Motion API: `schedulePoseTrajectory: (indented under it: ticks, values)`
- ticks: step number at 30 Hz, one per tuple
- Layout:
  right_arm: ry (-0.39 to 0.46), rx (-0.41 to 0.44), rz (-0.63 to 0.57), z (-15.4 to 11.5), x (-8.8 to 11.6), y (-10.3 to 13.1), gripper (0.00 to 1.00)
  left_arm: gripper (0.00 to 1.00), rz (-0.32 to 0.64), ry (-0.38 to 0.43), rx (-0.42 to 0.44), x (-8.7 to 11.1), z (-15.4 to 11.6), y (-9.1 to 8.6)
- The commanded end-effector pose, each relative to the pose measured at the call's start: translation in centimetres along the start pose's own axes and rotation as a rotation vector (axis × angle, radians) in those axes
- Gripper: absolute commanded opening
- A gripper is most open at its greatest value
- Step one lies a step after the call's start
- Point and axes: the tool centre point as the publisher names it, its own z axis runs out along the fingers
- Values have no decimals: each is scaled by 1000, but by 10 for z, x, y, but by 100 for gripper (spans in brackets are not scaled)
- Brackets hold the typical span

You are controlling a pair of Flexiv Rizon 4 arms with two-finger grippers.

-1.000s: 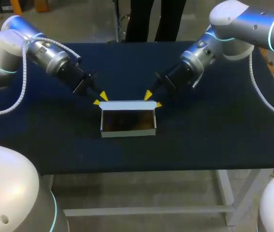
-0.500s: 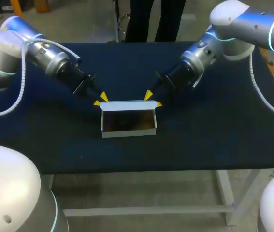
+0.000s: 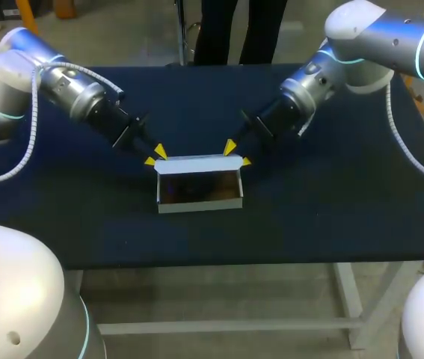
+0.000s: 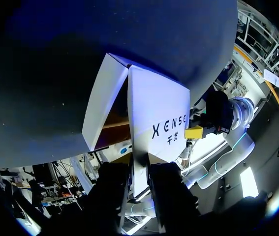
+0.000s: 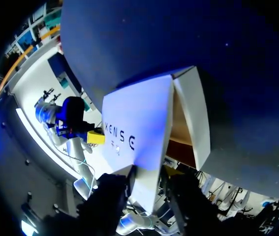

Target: Assemble the packaging by folding the flat box into shape, placing the metal phone stand inside, and closing the box properly

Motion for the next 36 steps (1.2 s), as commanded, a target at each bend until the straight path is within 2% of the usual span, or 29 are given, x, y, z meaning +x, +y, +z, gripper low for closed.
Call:
schedulePoseTrajectory:
  ticks: [1,36]
  values:
    - [0,7,-4,2,1,4,40,12,-1,3,9,-4,5,0]
    - [-3,-6,3,8,-14,8,40,13,0,16,52,-20,15,-7]
